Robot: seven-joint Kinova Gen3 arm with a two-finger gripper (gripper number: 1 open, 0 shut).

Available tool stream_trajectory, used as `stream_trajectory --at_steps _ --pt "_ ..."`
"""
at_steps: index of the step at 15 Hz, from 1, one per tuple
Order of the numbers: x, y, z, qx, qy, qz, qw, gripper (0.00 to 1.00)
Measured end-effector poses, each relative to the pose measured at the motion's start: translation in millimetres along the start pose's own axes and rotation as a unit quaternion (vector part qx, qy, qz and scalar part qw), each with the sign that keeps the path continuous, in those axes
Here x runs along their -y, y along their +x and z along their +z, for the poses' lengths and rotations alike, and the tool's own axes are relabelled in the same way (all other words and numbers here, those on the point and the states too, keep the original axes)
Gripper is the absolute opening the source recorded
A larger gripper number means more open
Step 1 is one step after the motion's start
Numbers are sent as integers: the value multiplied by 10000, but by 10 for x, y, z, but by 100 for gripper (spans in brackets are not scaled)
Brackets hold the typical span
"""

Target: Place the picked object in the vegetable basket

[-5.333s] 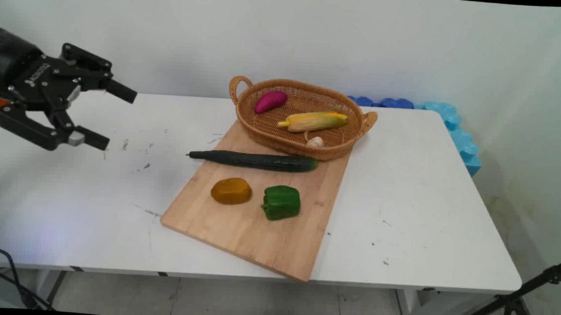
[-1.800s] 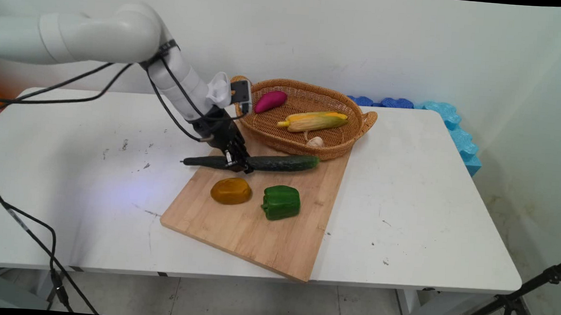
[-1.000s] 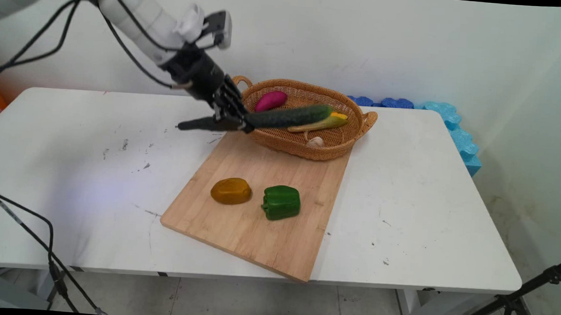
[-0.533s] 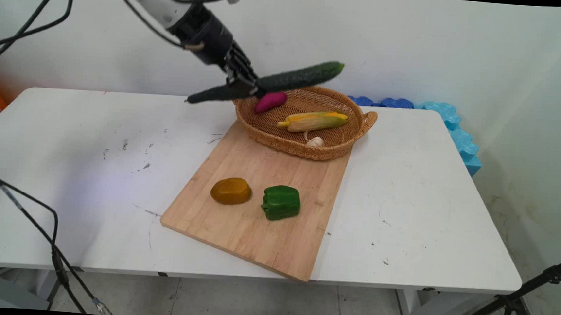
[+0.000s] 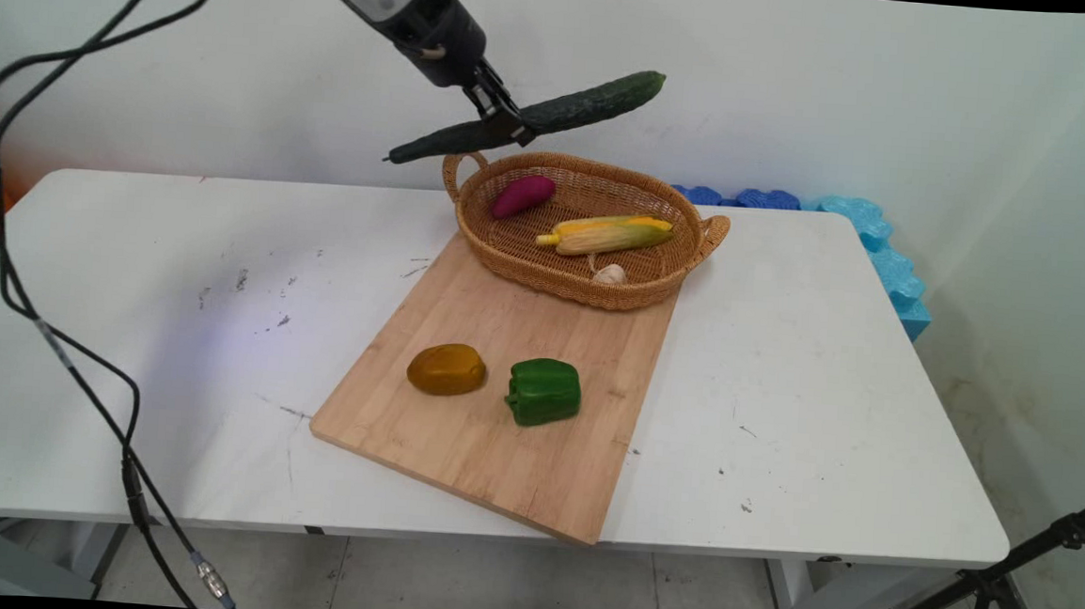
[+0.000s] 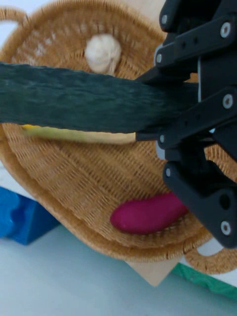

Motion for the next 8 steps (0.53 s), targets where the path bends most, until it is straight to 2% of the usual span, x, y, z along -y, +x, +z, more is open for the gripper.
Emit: stream_trajectory --at_steps 4,8 --pt "124 81 418 277 184 -205 9992 0" --pt "187 127 844 486 256 -403 9977 0"
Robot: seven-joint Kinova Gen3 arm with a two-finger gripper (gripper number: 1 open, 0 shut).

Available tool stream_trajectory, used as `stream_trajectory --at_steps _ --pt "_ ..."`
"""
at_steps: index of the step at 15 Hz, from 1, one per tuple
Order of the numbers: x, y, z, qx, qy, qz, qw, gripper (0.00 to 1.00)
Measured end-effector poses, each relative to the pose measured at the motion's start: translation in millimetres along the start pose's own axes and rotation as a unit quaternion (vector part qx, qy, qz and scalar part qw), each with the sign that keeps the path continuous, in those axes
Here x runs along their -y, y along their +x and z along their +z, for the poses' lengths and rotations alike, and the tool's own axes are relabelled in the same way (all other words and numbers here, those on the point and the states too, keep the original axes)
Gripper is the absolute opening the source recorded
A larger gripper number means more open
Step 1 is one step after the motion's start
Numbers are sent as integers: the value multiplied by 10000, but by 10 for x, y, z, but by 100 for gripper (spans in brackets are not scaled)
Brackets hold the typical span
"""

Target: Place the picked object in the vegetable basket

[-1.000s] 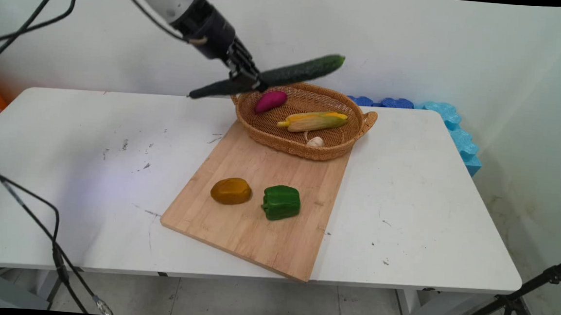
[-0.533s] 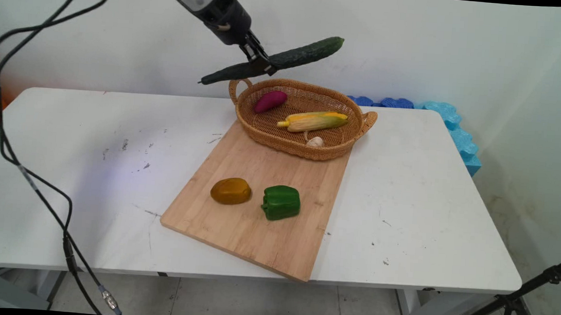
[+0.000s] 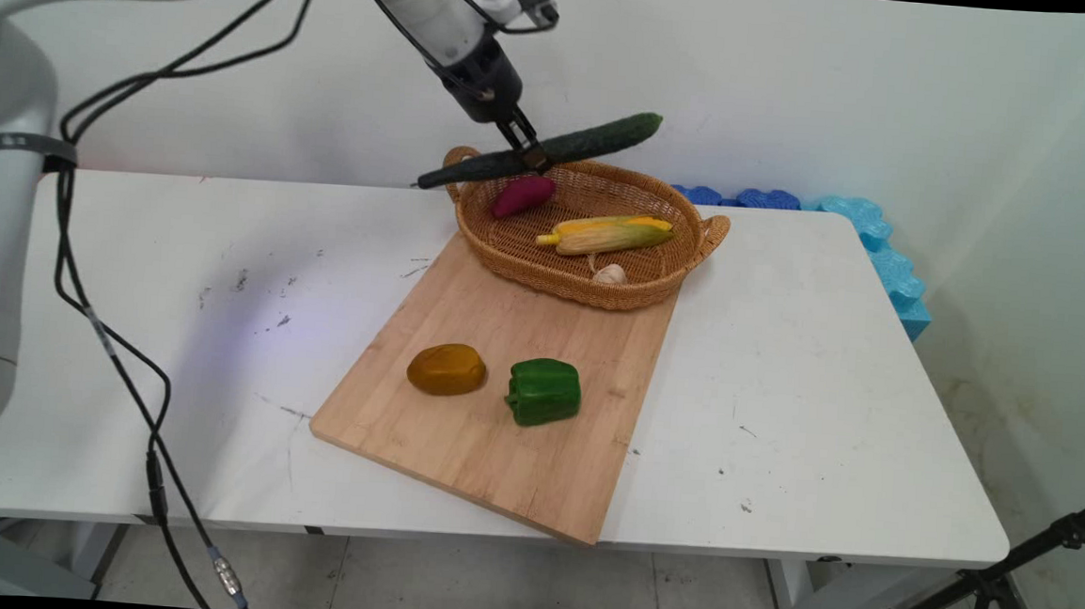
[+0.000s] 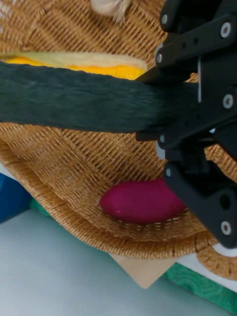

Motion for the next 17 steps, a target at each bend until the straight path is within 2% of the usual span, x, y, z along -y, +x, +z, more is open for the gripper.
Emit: stream_trajectory --at_steps 4,11,12,17 --pt "15 38 313 160 43 -116 9998 0" --pt "-10 81 632 322 78 -172 9993 0" --pt "-20 88 655 322 81 -171 9993 100" --pt "-98 123 684 253 75 -133 9996 100"
